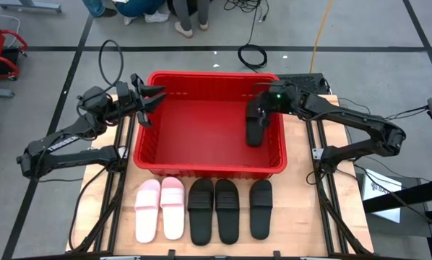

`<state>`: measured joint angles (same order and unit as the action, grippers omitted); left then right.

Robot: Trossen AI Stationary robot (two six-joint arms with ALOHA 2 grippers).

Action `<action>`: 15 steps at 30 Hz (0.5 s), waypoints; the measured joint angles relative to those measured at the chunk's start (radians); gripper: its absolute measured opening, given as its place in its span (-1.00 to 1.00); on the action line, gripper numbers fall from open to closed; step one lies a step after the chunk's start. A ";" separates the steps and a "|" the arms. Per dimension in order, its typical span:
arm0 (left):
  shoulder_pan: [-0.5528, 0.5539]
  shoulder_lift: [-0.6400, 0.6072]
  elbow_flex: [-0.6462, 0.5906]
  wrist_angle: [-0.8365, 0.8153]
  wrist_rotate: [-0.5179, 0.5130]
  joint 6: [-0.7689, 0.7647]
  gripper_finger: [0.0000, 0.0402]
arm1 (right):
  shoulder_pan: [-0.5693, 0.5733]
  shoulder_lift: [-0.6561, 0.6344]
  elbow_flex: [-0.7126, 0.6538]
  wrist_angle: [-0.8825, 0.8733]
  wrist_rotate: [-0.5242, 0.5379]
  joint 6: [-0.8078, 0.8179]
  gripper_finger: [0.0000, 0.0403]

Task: Pick and place slides into bin
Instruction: Put the right black slide into the red bin

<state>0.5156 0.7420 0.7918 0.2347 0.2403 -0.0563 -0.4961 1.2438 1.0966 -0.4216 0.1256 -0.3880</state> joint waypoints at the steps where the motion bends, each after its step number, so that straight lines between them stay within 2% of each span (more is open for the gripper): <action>1: 0.000 -0.007 0.000 -0.002 0.008 -0.002 -0.37 | 0.005 -0.010 0.000 0.003 0.000 0.003 -0.23; 15: 0.000 -0.078 0.000 -0.017 0.262 -0.120 -0.37 | 0.167 -0.139 0.000 0.064 0.001 0.056 -0.23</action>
<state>0.5152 0.6637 0.7918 0.2176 0.5025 -0.1764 -0.3287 1.1048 1.0962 -0.3578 0.1261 -0.3325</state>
